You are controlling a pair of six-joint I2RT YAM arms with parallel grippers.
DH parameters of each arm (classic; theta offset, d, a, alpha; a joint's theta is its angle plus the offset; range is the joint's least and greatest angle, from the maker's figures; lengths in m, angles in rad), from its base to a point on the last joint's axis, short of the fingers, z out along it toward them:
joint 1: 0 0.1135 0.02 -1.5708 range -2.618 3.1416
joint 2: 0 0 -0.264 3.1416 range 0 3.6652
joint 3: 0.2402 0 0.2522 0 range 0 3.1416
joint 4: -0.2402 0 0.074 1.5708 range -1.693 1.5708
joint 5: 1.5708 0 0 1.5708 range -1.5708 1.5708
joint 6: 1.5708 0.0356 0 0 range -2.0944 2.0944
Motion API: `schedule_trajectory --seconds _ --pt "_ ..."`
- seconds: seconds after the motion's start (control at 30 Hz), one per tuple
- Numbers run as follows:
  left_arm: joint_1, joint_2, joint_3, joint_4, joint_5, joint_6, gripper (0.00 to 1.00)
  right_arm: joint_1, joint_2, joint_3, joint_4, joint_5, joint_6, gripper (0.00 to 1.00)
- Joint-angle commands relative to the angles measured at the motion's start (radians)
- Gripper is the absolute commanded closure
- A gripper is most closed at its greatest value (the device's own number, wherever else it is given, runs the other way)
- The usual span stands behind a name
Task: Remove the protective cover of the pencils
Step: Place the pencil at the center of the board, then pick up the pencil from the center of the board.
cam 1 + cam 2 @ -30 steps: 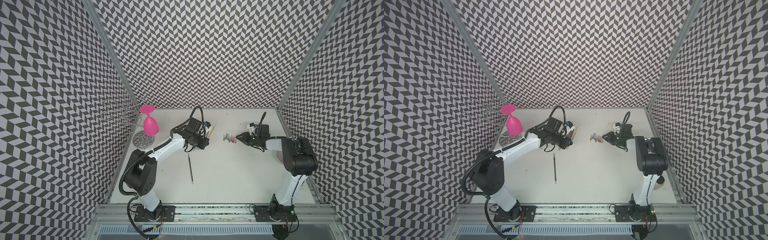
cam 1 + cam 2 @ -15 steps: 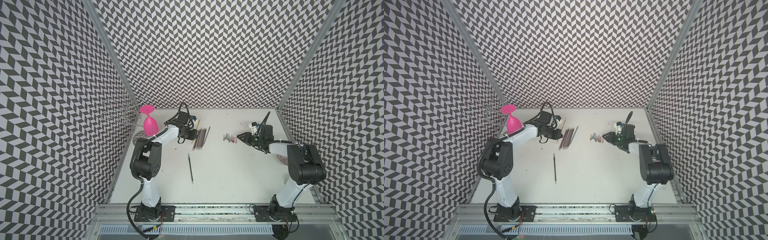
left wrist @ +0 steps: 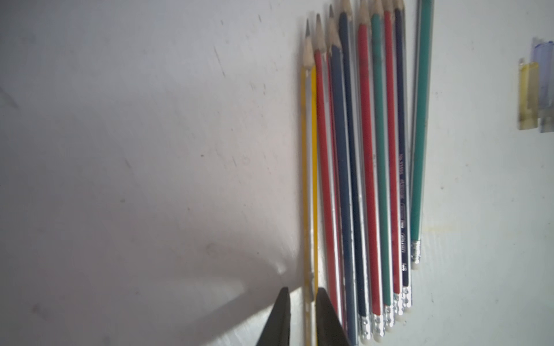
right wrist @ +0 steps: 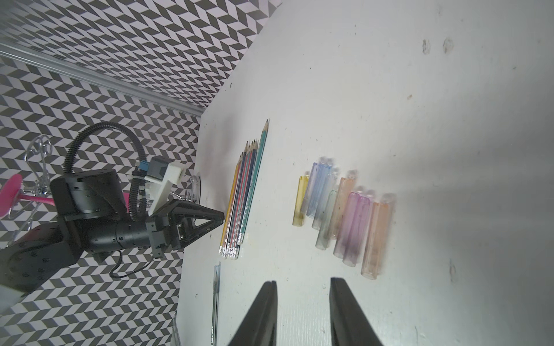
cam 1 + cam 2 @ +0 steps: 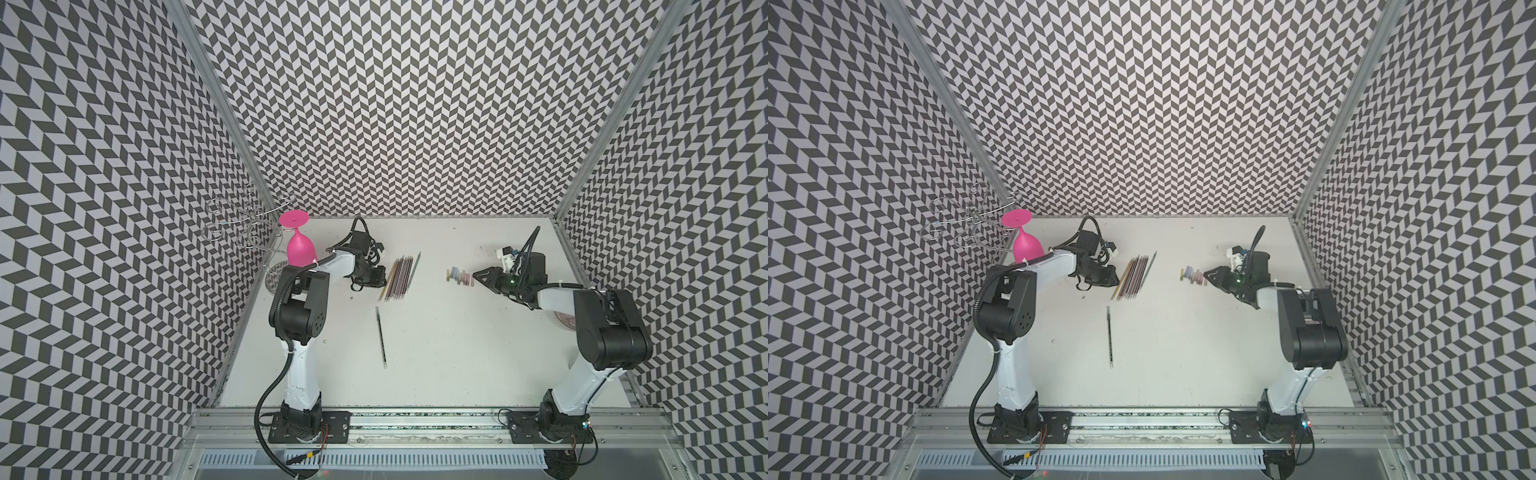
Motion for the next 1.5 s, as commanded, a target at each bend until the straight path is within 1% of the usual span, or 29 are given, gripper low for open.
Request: schedule_trajectory --seconds 0.0,0.1,0.17,0.27,0.37,0.47,0.53,0.57,0.63,0.77,0.83,0.9,0.97,1.07,1.13,1.2,1.3,1.47 --pt "-0.003 0.013 -0.001 0.006 0.029 0.004 0.79 -0.002 -0.037 -0.009 0.061 -0.017 0.005 0.68" --pt "-0.006 -0.001 -0.006 0.012 0.041 0.002 0.80 -0.002 -0.035 -0.011 0.066 -0.021 0.009 0.68" --pt "-0.008 -0.041 -0.023 0.035 0.056 -0.006 0.81 -0.001 -0.037 -0.013 0.066 -0.018 0.009 0.68" --pt "-0.026 -0.154 -0.077 0.095 0.101 -0.021 0.81 0.018 -0.046 -0.014 0.048 0.027 0.000 0.68" --pt "-0.068 -0.306 -0.153 0.160 0.161 -0.033 0.78 0.088 -0.070 0.002 -0.002 0.104 -0.028 0.68" --pt "-0.114 -0.470 -0.222 0.233 0.168 -0.061 0.78 0.228 -0.096 0.040 -0.097 0.225 -0.087 0.68" --pt "-0.141 -0.582 -0.247 0.262 0.156 -0.089 0.79 0.347 -0.122 0.030 -0.125 0.311 -0.092 0.68" --pt "-0.145 -0.638 -0.270 0.283 0.173 -0.111 0.79 0.401 -0.132 0.020 -0.122 0.340 -0.082 0.68" --pt "-0.138 -0.787 -0.358 0.358 0.226 -0.178 0.81 0.522 -0.146 0.007 -0.116 0.400 -0.053 0.68" --pt "-0.131 -1.110 -0.568 0.462 0.213 -0.254 0.80 0.711 -0.141 0.023 -0.114 0.517 0.006 0.68" --pt "-0.131 -1.259 -0.674 0.499 0.198 -0.299 0.78 0.787 -0.114 0.062 -0.134 0.583 0.036 0.68" --pt "-0.131 -1.389 -0.764 0.516 0.197 -0.318 0.75 0.859 -0.071 0.126 -0.176 0.671 0.071 0.67" --pt "-0.131 -1.477 -0.796 0.482 0.194 -0.302 0.73 0.911 -0.018 0.201 -0.223 0.763 0.125 0.67" --pt "-0.132 -1.561 -0.793 0.440 0.200 -0.295 0.71 0.969 0.092 0.354 -0.335 0.850 0.160 0.66" --pt "-0.132 -1.587 -0.773 0.406 0.215 -0.283 0.71 1.001 0.165 0.468 -0.431 0.929 0.170 0.66" --pt "-0.133 -1.626 -0.768 0.372 0.210 -0.257 0.71 1.020 0.228 0.557 -0.501 0.980 0.180 0.65" --pt "-0.136 -1.660 -0.779 0.386 0.189 -0.262 0.71 1.027 0.298 0.645 -0.561 1.047 0.208 0.65" --pt "-0.132 -1.674 -0.778 0.383 0.181 -0.258 0.72 1.028 0.392 0.755 -0.613 1.107 0.184 0.65"
